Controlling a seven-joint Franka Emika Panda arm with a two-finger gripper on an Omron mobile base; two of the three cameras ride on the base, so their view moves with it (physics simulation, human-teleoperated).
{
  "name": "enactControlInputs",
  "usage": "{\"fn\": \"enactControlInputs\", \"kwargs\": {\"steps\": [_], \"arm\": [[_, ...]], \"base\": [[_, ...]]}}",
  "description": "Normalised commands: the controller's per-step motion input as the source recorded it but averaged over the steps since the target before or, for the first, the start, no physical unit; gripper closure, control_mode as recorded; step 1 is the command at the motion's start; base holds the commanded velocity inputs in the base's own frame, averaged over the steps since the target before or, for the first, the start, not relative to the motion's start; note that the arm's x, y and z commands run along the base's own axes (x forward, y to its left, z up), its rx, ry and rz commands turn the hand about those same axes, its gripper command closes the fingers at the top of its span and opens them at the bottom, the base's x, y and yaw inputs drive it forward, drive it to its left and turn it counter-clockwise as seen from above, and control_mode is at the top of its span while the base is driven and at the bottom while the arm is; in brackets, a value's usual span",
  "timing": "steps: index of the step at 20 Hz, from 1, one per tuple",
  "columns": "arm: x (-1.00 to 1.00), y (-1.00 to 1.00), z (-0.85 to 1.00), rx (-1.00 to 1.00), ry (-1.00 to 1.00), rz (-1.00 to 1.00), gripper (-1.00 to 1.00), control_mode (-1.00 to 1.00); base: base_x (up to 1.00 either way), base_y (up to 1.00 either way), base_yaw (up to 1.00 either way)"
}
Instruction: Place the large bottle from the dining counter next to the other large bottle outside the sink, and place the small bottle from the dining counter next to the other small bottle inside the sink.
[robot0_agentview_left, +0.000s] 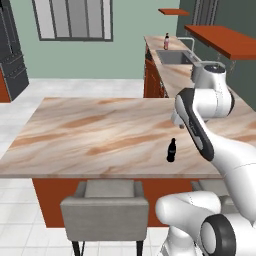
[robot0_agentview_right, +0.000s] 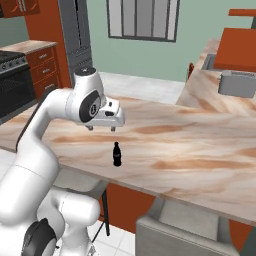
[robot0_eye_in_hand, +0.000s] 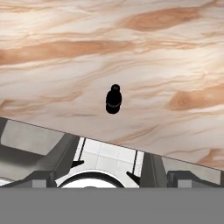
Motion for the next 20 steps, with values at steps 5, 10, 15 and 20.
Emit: {"fn": "enactControlInputs", "kwargs": {"steps": [5, 10, 15, 20], "arm": [[0.01, 0.00, -0.16, 0.00, 0.00, 0.01, -1.00, -1.00], [0.00, 0.00, -0.26, 0.00, -0.01, 0.00, -1.00, -1.00], [0.00, 0.00, -0.17, 0.00, -0.03, 0.00, -1.00, -1.00], [0.05, 0.00, -0.10, 0.00, -0.01, 0.00, -1.00, -1.00]], "base": [[0.00, 0.00, 0.00], [0.00, 0.00, 0.00], [0.00, 0.00, 0.00], [0.00, 0.00, 0.00]]}}
